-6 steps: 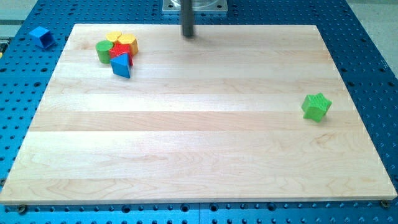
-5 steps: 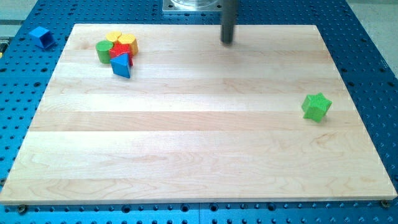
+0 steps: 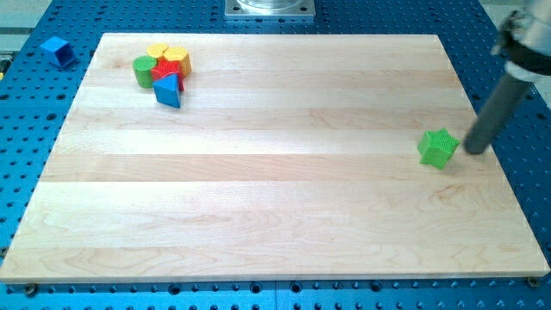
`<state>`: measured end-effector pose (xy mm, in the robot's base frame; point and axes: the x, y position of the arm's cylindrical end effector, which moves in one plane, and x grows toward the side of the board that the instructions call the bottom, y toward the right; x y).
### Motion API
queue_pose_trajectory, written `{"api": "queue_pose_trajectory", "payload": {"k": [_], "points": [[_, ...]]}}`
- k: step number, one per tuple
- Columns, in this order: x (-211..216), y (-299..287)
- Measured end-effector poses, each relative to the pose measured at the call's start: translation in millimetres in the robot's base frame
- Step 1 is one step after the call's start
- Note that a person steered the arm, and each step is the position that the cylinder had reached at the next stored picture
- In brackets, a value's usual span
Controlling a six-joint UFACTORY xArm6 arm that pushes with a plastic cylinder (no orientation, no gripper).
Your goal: Place the green star at the bottom of the green circle
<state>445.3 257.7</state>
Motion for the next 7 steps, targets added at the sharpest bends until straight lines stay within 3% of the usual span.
{"api": "queue_pose_trajectory", "payload": {"k": [1,2,3,4,5,7], "points": [[-15.1,-77.4],[-29.1,-23.0],[-7.0,26.4],[29.0,2.9],[29.0,-66.3],[-27.4,-224.9]]}}
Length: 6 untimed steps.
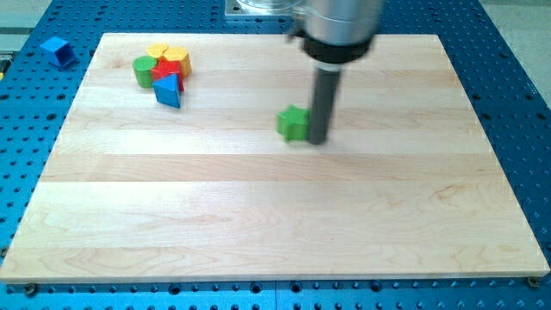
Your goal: Place the green star at the bottom of the green circle
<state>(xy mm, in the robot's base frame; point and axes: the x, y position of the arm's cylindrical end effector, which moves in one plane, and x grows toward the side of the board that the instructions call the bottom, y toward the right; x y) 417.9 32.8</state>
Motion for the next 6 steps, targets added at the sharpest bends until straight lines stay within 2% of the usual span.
{"api": "queue_pose_trajectory", "payload": {"k": [1,2,3,5,6], "points": [[-8.2,-43.7],[-16.8,1.2],[-36.4,-25.0],[-25.6,-156.1],[12.7,-184.2]]}}
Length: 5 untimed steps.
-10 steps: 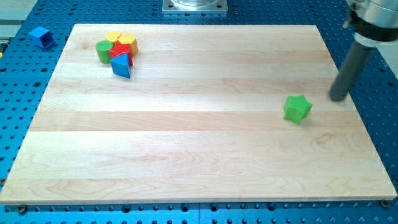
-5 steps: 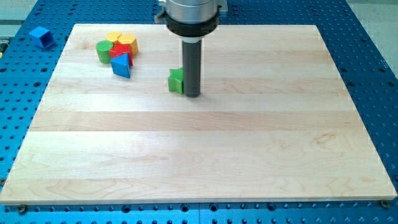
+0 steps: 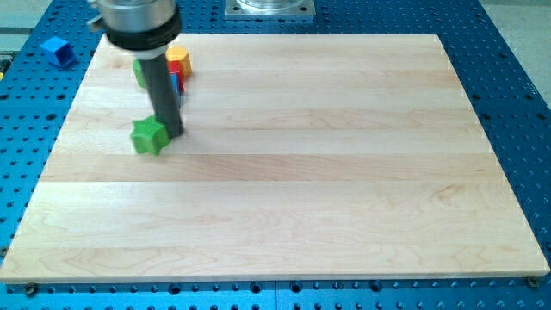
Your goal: Place the green star at the bottom of the green circle
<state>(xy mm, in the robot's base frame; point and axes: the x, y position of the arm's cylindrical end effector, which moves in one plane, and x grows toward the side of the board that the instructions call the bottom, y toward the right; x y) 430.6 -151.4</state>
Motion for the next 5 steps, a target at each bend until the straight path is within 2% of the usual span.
{"api": "queue_pose_trajectory", "payload": {"k": [1,2,4,5], "points": [[46.2,20.3],[48.8,8.0],[7.9,-72.7],[58.0,-104.2]]}}
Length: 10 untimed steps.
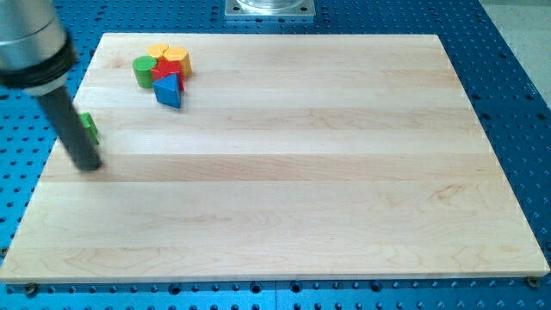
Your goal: Place the green star at the bottom of the green circle
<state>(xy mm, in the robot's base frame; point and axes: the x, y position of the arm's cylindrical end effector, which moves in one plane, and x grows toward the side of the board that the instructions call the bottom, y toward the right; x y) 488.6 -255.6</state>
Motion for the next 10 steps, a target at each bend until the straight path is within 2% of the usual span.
{"api": "queue_pose_trajectory", "payload": {"k": [1,4,10], "points": [[3.4,-43.9],[-67.3,-21.6],[-106.8,-1.4]]}}
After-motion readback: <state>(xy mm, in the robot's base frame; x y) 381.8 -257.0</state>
